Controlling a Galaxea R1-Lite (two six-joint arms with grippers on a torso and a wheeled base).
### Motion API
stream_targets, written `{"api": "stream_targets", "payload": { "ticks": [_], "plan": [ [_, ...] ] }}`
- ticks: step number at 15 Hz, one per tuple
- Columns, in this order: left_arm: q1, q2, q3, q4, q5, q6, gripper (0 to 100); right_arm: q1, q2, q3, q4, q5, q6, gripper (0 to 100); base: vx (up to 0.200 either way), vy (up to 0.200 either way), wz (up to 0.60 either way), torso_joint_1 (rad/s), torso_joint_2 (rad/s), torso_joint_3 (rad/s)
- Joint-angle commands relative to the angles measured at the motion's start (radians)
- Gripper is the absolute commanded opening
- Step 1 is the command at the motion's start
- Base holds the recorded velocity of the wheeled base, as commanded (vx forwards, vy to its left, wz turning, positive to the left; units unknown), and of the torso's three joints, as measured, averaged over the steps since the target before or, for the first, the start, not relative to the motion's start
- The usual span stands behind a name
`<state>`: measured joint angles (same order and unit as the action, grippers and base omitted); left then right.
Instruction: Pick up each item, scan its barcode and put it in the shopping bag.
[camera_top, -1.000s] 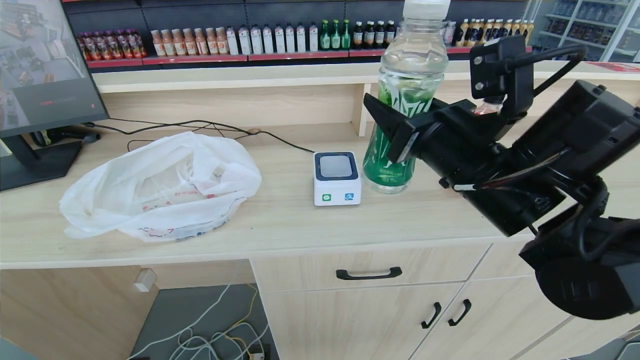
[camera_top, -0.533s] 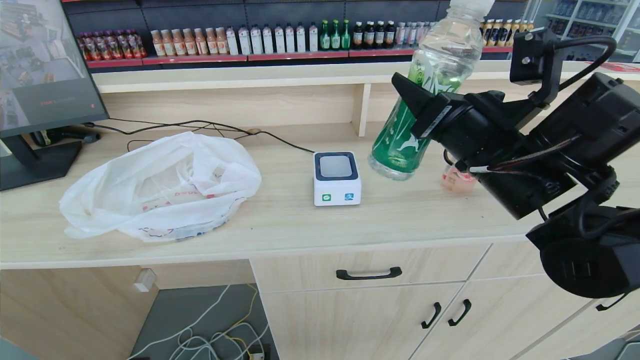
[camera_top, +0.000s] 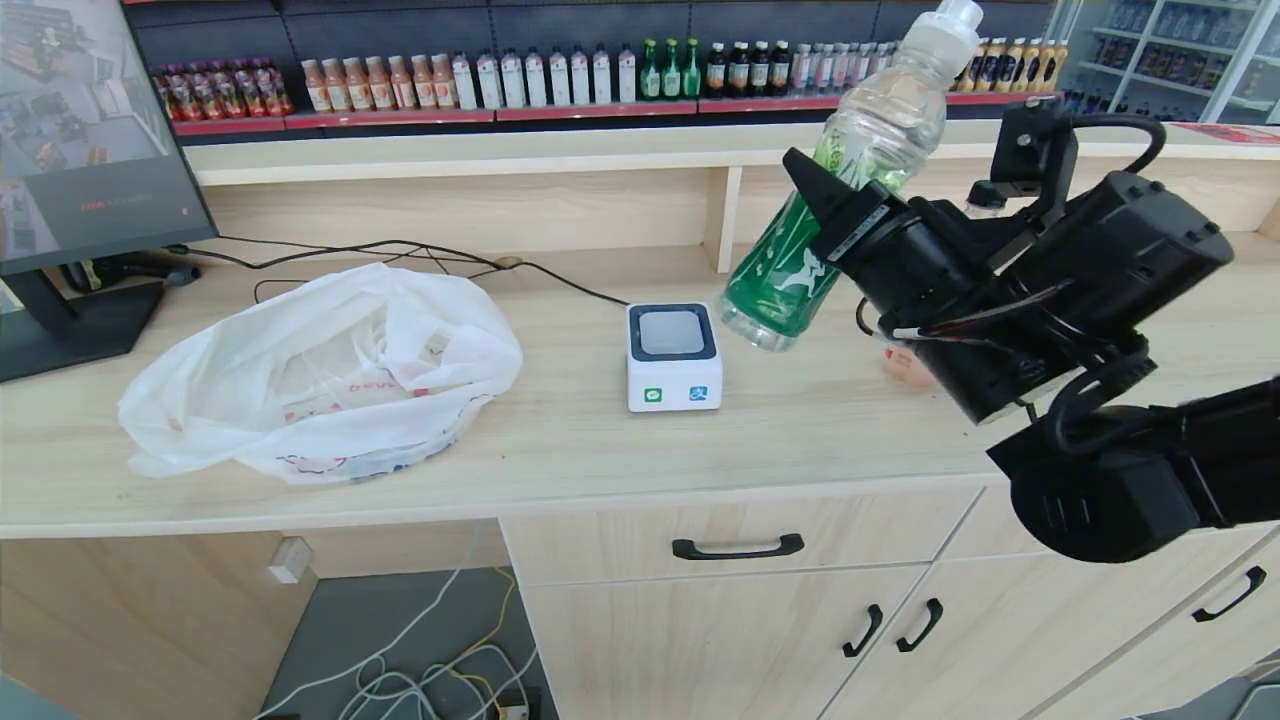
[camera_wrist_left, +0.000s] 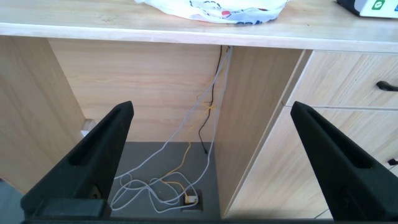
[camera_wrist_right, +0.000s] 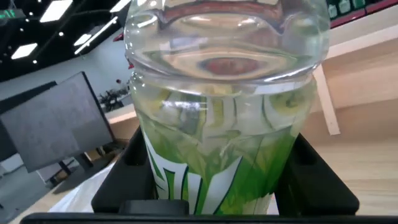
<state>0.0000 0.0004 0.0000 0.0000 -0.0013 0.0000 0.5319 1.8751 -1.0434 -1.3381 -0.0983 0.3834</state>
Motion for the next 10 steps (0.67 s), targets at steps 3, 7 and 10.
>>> {"api": "stream_targets", "payload": {
  "ticks": [3,7,10],
  "plan": [
    [0.000,0.000,0.000,0.000,0.001,0.000,100,0.002,0.148,-0.099,-0.009,-0.060,0.107,0,0.000,0.000,0.00,0.000,0.00,0.000],
    [0.000,0.000,0.000,0.000,0.000,0.000,100,0.013,0.216,-0.202,-0.010,-0.113,0.239,0,0.000,0.000,0.00,0.000,0.00,0.000],
    [0.000,0.000,0.000,0.000,0.000,0.000,100,0.053,0.268,-0.299,-0.009,-0.178,0.379,0,0.000,0.000,0.00,0.000,0.00,0.000]
  ]
}}
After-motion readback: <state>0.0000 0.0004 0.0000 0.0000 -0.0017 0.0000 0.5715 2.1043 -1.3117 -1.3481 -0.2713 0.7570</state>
